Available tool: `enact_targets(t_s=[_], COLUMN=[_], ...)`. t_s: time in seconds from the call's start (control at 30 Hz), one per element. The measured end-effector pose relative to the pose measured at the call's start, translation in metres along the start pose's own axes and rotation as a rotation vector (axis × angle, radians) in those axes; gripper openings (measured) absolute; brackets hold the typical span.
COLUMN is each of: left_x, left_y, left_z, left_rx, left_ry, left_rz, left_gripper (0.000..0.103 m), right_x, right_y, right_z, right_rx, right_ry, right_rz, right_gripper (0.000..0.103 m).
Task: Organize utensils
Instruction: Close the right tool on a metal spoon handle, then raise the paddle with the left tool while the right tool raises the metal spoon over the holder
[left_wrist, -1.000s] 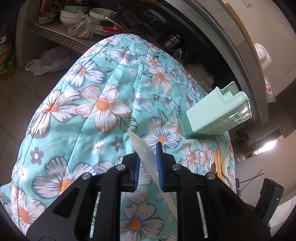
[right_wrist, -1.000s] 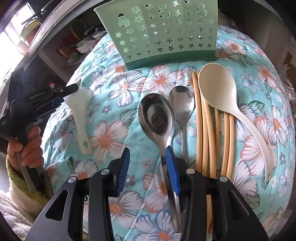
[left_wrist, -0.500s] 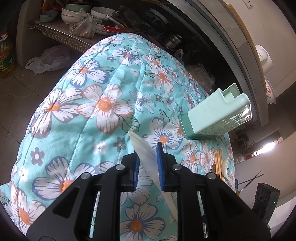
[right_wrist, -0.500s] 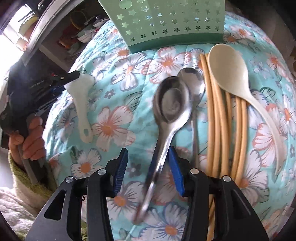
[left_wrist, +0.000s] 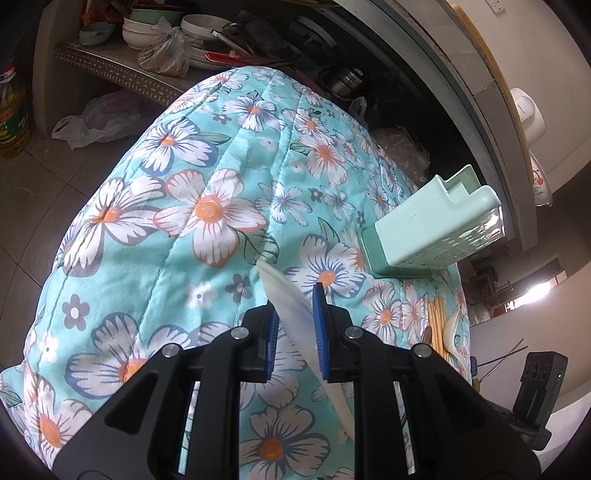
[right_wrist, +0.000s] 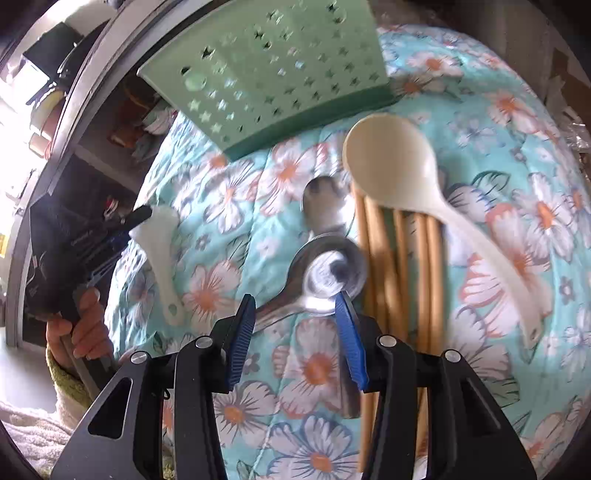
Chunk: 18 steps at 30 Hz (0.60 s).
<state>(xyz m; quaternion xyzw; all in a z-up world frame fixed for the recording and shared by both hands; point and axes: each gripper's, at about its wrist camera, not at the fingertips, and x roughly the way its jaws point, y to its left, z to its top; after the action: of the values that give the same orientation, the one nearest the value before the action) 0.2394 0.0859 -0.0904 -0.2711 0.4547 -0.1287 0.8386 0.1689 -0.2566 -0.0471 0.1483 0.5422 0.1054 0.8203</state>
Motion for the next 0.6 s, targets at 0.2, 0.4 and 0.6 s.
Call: enact_targets(t_s=[0.2,0.4,0.6], left_x=[0.002,0.003,0.003], left_y=[-0.002,-0.004,-0.007], left_z=[0.001,0.002,-0.001], left_rx=[0.011,0.013,0.024], left_ry=[0.003,0.004,-0.001], left_rz=[0.01,0.022,0.043], left_gripper=[0.017,0.017,0.018], right_x=[0.002,0.011,0.015], right_y=[-0.002,-0.001,0.0], right_z=[0.016,0.02,0.017], right_rx=[-0.074,-0.122,-0.129], right_ry=[-0.093,-0.082,-0.078], right_rz=[-0.076,-0.015,0.01], right_gripper=[0.045,0.039,0.027])
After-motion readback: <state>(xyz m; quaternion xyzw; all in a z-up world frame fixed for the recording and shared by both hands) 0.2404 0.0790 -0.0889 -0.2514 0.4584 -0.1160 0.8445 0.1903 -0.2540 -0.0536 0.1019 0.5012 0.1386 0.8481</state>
